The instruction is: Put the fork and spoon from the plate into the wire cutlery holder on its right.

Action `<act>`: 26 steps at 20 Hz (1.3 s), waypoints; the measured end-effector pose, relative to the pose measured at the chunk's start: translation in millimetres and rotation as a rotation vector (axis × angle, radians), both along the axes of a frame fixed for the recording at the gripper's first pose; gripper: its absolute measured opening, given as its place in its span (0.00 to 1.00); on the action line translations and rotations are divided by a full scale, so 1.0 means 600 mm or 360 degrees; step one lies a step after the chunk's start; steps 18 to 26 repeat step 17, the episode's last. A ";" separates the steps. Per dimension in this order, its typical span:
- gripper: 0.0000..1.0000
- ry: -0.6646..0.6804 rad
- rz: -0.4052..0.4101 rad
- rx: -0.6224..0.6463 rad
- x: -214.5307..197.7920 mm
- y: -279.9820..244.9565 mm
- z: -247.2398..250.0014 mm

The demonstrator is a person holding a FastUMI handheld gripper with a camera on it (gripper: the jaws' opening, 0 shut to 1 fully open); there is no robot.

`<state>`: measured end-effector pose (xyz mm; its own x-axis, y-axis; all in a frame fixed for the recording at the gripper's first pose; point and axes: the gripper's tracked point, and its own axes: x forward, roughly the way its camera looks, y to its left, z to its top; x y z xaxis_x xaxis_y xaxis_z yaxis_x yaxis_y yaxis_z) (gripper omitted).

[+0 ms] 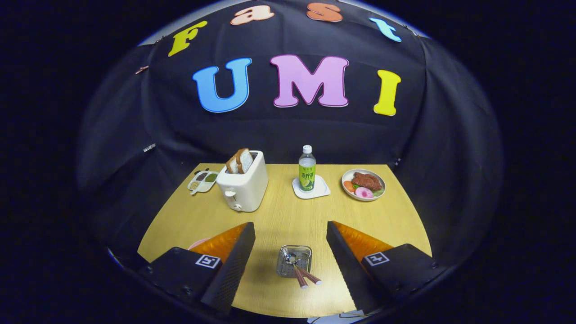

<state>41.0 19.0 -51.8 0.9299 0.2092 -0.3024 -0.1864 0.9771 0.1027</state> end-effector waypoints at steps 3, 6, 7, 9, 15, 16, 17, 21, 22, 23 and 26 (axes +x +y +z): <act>0.99 -0.0031 -0.0003 0.0069 -0.017 0.018 -0.004; 0.99 -0.0019 0.0007 0.0077 -0.021 0.021 -0.009; 0.99 -0.0022 0.0004 0.0072 -0.022 0.019 -0.008; 0.99 -0.0021 0.0008 0.0068 -0.024 0.020 -0.008; 0.99 -0.0014 0.0025 0.0050 -0.032 0.025 -0.010; 0.99 -0.0018 0.0027 0.0048 -0.033 0.026 -0.008; 0.99 -0.0020 0.0031 0.0045 -0.034 0.026 -0.007; 0.99 -0.0020 0.0031 0.0045 -0.034 0.026 -0.007; 0.99 -0.0020 0.0031 0.0045 -0.034 0.026 -0.007; 0.99 -0.0020 0.0031 0.0045 -0.034 0.026 -0.007; 0.99 -0.0020 0.0031 0.0045 -0.034 0.026 -0.007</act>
